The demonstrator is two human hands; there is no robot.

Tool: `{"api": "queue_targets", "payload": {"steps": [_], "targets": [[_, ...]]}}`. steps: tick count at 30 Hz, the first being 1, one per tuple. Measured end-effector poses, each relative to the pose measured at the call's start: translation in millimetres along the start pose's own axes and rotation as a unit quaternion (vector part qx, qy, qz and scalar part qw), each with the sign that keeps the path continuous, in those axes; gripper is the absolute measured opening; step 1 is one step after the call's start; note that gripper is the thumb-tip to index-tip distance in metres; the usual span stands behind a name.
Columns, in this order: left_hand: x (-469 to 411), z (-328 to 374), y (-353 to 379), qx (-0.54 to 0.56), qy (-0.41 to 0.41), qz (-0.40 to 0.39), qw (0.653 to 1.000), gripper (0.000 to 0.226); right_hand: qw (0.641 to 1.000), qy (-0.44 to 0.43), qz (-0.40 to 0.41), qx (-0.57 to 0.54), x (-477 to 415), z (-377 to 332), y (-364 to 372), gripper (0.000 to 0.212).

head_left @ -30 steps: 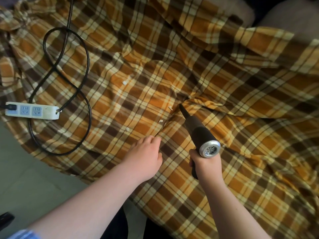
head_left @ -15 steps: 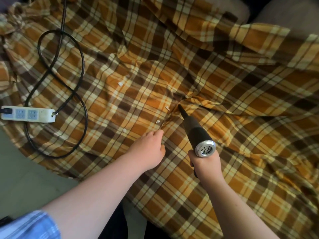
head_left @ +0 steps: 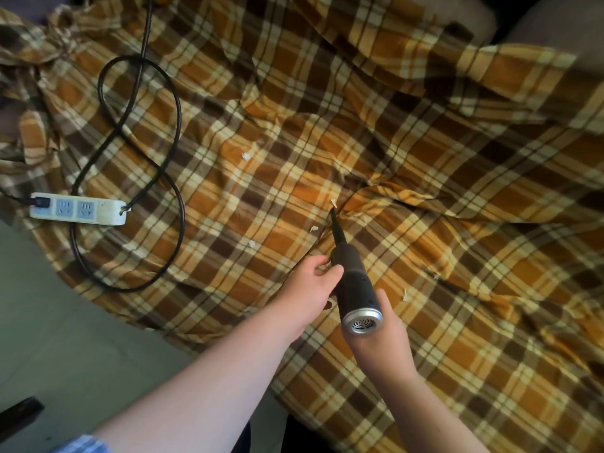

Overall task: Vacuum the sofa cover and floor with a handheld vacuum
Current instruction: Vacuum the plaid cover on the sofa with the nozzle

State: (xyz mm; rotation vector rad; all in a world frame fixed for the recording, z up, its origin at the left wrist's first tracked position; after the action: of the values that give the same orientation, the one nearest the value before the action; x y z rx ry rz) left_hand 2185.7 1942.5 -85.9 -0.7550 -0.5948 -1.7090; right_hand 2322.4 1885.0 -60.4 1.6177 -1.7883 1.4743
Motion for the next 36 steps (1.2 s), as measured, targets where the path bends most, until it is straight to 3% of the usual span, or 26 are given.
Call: {"api": "queue_targets", "payload": {"steps": [7, 14, 22, 36], "targets": [[-11, 13, -13, -0.02, 0.041, 0.004, 0.999, 0.046, 0.999, 0.0, 0.005, 0.032, -11, -18, 0, 0.028], [-26, -2, -47, -0.226, 0.061, 0.005, 0.972, 0.043, 0.998, 0.008, 0.011, 0.054, -9, -13, -1, 0.033], [-28, -2, -26, -0.07, 0.073, -0.038, 0.994, 0.045, 0.997, 0.0, 0.014, 0.072, -2, -5, 6, 0.032], [-5, -20, -31, -0.087, 0.021, 0.007, 0.996, 0.045, 0.996, 0.01, -0.008, 0.091, 7, 5, 24, 0.034]]}}
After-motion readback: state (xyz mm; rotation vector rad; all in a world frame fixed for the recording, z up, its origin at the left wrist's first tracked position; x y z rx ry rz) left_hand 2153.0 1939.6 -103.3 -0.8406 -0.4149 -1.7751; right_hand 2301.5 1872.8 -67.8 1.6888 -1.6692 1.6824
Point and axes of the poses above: each hand's wrist, its own x-axis away from the middle knuckle, its own y-axis out of the palm, z = x × y, the point moved 9 cm from there along -x, towards the middle knuckle, and after that the axes turned 10 degrees about y, right-handed, at the moved point
